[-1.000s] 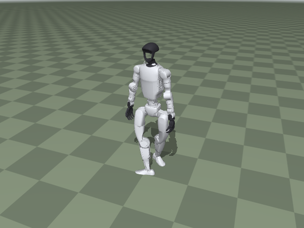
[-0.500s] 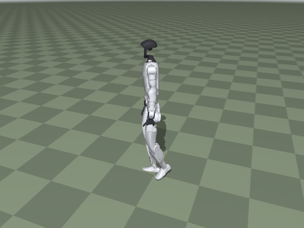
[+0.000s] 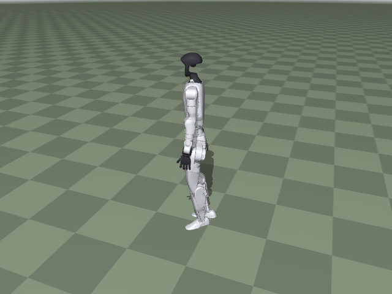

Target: Upper body actions

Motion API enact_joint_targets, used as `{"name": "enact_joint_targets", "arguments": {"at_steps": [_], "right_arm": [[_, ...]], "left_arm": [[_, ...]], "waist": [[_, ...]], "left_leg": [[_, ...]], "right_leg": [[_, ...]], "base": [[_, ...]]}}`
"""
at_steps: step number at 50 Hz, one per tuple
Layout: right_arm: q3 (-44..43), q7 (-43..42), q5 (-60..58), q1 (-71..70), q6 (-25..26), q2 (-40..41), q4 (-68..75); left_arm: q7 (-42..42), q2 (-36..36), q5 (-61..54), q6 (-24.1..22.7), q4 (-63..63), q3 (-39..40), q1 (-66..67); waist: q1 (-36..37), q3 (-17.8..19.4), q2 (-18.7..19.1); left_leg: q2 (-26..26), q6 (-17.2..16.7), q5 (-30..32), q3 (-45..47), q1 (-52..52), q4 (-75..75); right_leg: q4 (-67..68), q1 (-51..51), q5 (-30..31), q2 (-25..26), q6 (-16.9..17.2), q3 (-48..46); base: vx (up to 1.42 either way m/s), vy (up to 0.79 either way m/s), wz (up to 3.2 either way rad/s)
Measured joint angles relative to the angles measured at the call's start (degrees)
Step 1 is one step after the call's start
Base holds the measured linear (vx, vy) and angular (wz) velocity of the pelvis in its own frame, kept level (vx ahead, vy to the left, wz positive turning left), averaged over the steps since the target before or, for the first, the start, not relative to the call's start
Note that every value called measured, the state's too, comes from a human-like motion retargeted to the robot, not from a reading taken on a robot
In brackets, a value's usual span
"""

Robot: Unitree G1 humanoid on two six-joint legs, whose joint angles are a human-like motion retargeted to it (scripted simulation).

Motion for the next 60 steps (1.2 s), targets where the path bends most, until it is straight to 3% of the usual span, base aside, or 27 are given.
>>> {"name": "enact_joint_targets", "arguments": {"at_steps": [4,7,10,14,17,20,21,25,27,32,38,43,46,51,55,58,60], "right_arm": [[0.30,0.76,-0.47,0.18,-0.20,0.95,-0.40],[0.16,0.94,-2.14,-0.14,-0.34,0.90,-1.96],[-0.22,0.84,-3.48,-0.71,-0.91,-0.17,-4.03],[0.95,2.14,-3.92,-1.78,-1.26,-2.33,-5.63],[0.68,2.80,-5.95,-1.87,-0.48,-4.50,-5.65],[0.22,2.01,-8.14,-2.13,0.06,-6.33,-6.76],[0.33,1.57,-8.93,-1.94,-0.36,-6.74,-7.61],[0.86,-1.23,-9.82,-1.11,-2.31,-7.75,-7.79],[0.81,-1.28,-8.98,-1.14,-2.26,-7.86,-5.85],[-0.21,0.30,-8.23,-0.17,0.17,-6.06,-2.54],[-0.40,0.67,-6.97,1.36,-0.77,-3.10,-3.83],[-1.17,1.72,-6.98,2.14,-1.03,-2.63,-5.19],[-1.59,1.32,-7.70,2.16,-1.27,-3.29,-6.08],[-2.57,-0.25,-9.22,2.09,-1.26,-4.07,-7.73],[-3.42,1.09,-6.24,2.11,-3.52,-3.67,-8.78],[-3.56,4.02,-5.53,2.36,-3.15,-3.01,-9.68],[-2.77,3.96,-4.02,1.84,-3.30,-2.37,-10.00]], "left_arm": [[0.03,1.69,0.54,0.36,0.69,-1.73,-1.00],[-0.47,2.40,1.32,0.99,1.58,-3.25,-2.14],[-0.40,2.18,1.60,1.08,1.80,-4.75,-3.48],[-0.60,2.24,1.74,0.55,1.29,-6.07,-4.85],[-0.28,1.66,2.84,0.50,0.78,-6.57,-3.40],[1.59,0.56,1.57,0.18,1.76,-5.41,-2.28],[1.72,0.41,0.24,0.08,2.55,-4.61,-1.88],[0.36,0.40,-1.56,0.84,4.86,-2.73,-0.70],[1.19,0.87,-0.69,1.08,5.32,-2.79,-0.67],[2.48,2.20,0.70,1.05,6.03,-4.07,-1.16],[0.93,3.15,1.30,0.80,4.76,-4.38,-3.19],[-0.40,2.69,1.06,0.19,2.31,-3.17,-2.09],[-0.01,2.72,0.33,0.19,1.83,-1.32,-0.46],[0.35,3.43,0.20,1.73,2.78,3.21,3.66],[1.85,4.53,0.46,3.31,4.00,6.37,6.31],[2.36,5.15,-0.12,3.67,4.78,8.94,8.24],[2.46,5.48,-0.88,3.83,5.27,10.34,8.52]], "waist": [[-2.74,1.30,0.37],[-5.96,2.84,0.92],[-6.66,5.49,1.71],[0.91,8.81,0.77],[8.06,8.69,0.58],[11.26,8.48,-0.16],[9.74,8.21,-0.03],[4.57,6.14,0.56],[3.38,5.22,0.48],[3.38,1.67,-0.24],[1.66,-1.73,-2.91],[5.13,-3.21,-5.33],[9.04,-2.62,-5.19],[11.64,-3.17,-3.97],[10.83,-2.79,-0.61],[8.86,-2.51,2.85],[7.87,-0.89,2.60]], "left_leg": [[-0.43,-0.40,3.16,-9.79,-2.10,-0.39],[-2.65,-0.75,6.20,-19.91,-4.28,0.00],[-5.61,-1.18,9.06,-28.29,-6.03,1.01],[-7.38,-1.94,11.87,-30.01,-6.09,-0.26],[-7.45,-1.65,11.53,-29.10,-6.12,-3.42],[-5.51,-0.22,7.22,-19.77,-7.23,-5.24],[-4.02,0.08,5.44,-12.50,-7.29,-5.62],[0.99,-0.28,1.30,16.83,-5.83,-6.09],[2.58,-0.67,0.37,26.45,-3.90,-5.60],[4.86,1.46,-1.30,36.47,-0.70,-3.12],[5.17,1.89,-3.55,45.07,1.55,2.37],[3.17,1.84,-3.07,45.56,3.45,3.00],[1.73,0.35,-2.95,40.45,4.38,0.01],[0.65,2.67,-3.66,28.41,1.40,-1.24],[3.49,3.67,-3.78,22.68,1.08,-0.83],[7.47,3.92,-3.71,18.62,0.57,0.39],[7.47,4.33,-3.60,16.38,0.62,0.89]], "right_leg": [[3.21,-2.70,1.39,2.57,-1.20,13.04],[3.67,-3.85,2.69,4.25,0.71,27.16],[2.50,-2.74,2.24,2.88,3.72,31.40],[-0.86,-0.09,-0.02,0.97,-2.05,21.88],[-0.91,-0.74,0.65,0.11,-2.12,19.52],[-1.97,-0.60,0.56,-1.70,-2.54,15.03],[-2.72,-0.13,0.31,-2.65,-2.45,11.06],[-4.69,1.56,-0.97,-6.49,-1.14,-4.04],[-5.57,2.79,-1.38,-8.30,-0.12,-12.05],[-7.99,6.00,-1.74,-10.93,2.86,-31.57],[-11.45,10.76,-2.50,-10.40,7.00,-54.25],[-11.39,13.48,-2.67,-9.52,10.32,-64.50],[-10.42,15.52,-2.55,-7.89,11.35,-67.22],[-6.98,18.15,1.95,-7.79,11.15,-67.22],[-0.14,20.49,10.41,-7.74,7.54,-66.60],[12.01,18.86,16.44,-10.57,0.69,-57.28],[20.57,15.57,16.97,-14.15,1.67,-47.48]], "base": [[0.00,-0.17,2.09],[-0.06,-0.13,3.04],[-0.11,-0.08,2.61],[-0.16,-0.01,1.05],[-0.05,0.01,1.13],[-0.15,0.03,1.83],[-0.15,0.02,3.24],[-0.09,0.05,3.72],[-0.05,0.06,3.48],[0.08,0.05,3.42],[0.19,0.10,3.63],[0.32,0.12,2.76],[0.36,0.17,1.45],[0.45,0.20,1.29],[0.37,0.12,1.59],[0.41,0.03,1.58],[0.26,-0.05,1.27]]}}
